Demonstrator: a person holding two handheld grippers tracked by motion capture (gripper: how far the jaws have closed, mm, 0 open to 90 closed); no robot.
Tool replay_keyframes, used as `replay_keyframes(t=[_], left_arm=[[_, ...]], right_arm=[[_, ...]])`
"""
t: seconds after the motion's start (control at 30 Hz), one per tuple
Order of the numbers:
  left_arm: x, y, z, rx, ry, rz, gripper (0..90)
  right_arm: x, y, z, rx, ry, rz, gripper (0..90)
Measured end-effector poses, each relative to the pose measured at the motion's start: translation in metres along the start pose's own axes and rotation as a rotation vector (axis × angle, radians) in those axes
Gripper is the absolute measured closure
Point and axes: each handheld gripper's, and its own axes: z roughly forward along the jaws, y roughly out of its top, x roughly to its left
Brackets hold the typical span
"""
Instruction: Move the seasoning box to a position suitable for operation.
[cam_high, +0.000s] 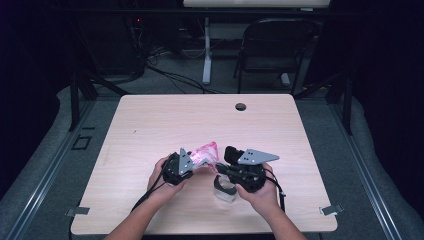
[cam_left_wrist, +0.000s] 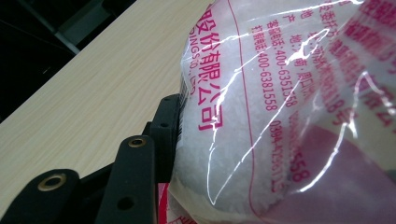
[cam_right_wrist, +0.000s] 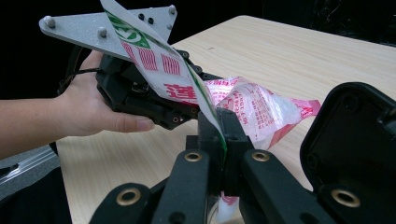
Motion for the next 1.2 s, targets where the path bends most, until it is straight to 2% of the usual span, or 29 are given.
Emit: replay_keyframes(t=[0.1, 0.2, 0.5, 0.6, 0.77, 1.07, 1.2], left_arm=[[-0.001, 0.0, 0.0, -0.009, 0.012, 0.004, 60.0], [0.0, 0.001, -0.002, -0.004, 0.025, 0.031, 60.1], [-0.003, 0.003, -0.005, -0.003, 0.057, 0.071, 60.2], [-0.003, 0.005, -0.006, -0.003, 0.072, 0.107, 60.2], [-0.004, 0.007, -0.007, -0.003, 0.093, 0.141, 60.2], [-0.006, 0.008, -0.01, 0.001, 0.11, 0.163, 60.3], [-0.009, 0.01, -0.011, 0.001, 0.126, 0.193, 60.5]], right_arm=[[0.0, -0.001, 0.0, 0.0, 0.002, 0.002, 90.0], [0.0, -0.002, 0.0, -0.004, 0.003, 0.004, 90.0], [0.0, -0.006, -0.002, -0.002, 0.008, 0.014, 90.0], [0.0, -0.009, -0.003, -0.003, 0.009, 0.018, 90.0], [0.0, -0.012, -0.004, -0.005, 0.012, 0.035, 90.0], [0.0, -0.014, -0.006, -0.002, 0.007, 0.033, 90.0], [0.0, -0.015, -0.009, -0.002, 0.002, 0.03, 90.0]])
